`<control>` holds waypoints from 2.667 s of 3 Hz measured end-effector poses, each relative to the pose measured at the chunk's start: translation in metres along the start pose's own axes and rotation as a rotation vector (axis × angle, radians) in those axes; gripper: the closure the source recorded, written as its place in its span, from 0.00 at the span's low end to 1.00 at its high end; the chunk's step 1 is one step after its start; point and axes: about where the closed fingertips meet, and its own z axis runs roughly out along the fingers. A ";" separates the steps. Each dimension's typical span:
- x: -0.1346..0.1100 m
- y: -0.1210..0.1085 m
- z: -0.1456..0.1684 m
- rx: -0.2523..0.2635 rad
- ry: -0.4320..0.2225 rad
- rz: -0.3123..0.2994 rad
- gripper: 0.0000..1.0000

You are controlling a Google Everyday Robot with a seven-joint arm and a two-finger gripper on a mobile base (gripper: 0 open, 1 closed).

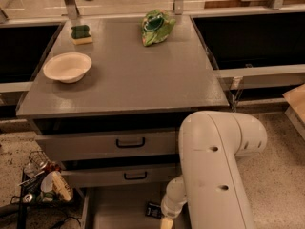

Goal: Pick rxbar blueberry from bottom drawer and place on counter

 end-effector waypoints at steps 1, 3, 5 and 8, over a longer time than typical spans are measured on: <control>-0.001 -0.001 0.003 0.003 -0.004 0.008 0.00; -0.007 -0.010 0.019 0.018 -0.017 0.047 0.00; -0.005 -0.022 0.026 0.126 0.064 0.058 0.00; -0.037 0.007 0.009 0.072 -0.136 -0.067 0.00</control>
Offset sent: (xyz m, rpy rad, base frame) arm 0.0107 0.0109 -0.0178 0.0164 -0.0253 -0.0640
